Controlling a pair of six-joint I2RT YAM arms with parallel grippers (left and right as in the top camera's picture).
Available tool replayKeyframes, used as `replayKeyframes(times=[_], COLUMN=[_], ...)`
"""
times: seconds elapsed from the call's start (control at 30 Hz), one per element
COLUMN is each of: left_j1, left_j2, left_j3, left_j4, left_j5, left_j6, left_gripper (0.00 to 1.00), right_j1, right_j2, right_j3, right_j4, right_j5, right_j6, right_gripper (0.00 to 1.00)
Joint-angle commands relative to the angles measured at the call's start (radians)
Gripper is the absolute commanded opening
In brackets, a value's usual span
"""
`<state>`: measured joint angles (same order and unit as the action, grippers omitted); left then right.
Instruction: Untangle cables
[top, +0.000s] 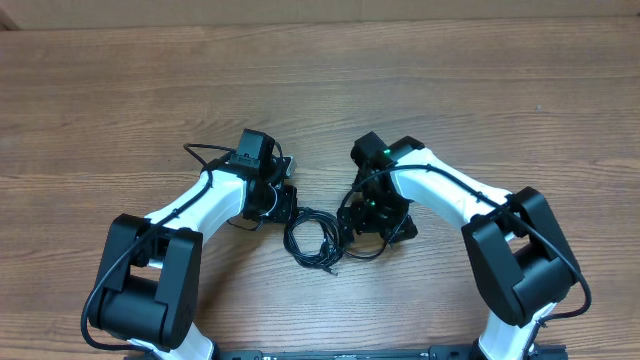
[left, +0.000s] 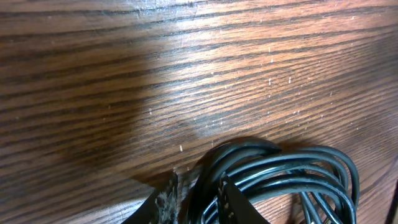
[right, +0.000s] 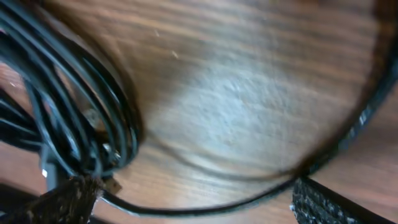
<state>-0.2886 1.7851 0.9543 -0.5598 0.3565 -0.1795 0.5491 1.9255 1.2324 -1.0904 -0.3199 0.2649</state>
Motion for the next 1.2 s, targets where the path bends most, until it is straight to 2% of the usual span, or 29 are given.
replayKeyframes(times=[0.0, 0.33, 0.43, 0.57, 0.8, 1.03, 1.17], left_j1=[-0.013, -0.013, -0.013, -0.013, -0.013, -0.013, -0.013], left_j2=[0.042, 0.042, 0.042, 0.042, 0.042, 0.042, 0.042], left_j3=[-0.035, -0.035, -0.035, -0.035, -0.035, -0.035, -0.035], left_j4=[-0.015, -0.015, -0.015, -0.016, -0.016, -0.016, -0.015], left_j5=[-0.053, -0.052, -0.053, -0.053, -0.053, -0.053, -0.052], left_j6=[0.015, 0.015, 0.015, 0.015, 0.015, 0.015, 0.015], left_gripper=[0.24, 0.24, 0.24, 0.24, 0.24, 0.25, 0.24], right_j1=[0.017, 0.069, 0.074, 0.073, 0.077, 0.095, 0.096], right_j2=[0.001, 0.001, 0.001, 0.001, 0.001, 0.001, 0.001], right_j3=[-0.01, -0.01, -0.01, -0.01, -0.01, -0.083, -0.114], right_j4=[0.033, 0.087, 0.099, 0.098, 0.104, 0.178, 0.193], right_j5=[0.03, 0.032, 0.085, 0.186, 0.185, 0.189, 0.252], right_j6=[0.009, 0.049, 0.087, 0.135, 0.136, 0.152, 0.147], right_gripper=[0.99, 0.98, 0.98, 0.82, 0.81, 0.8, 0.81])
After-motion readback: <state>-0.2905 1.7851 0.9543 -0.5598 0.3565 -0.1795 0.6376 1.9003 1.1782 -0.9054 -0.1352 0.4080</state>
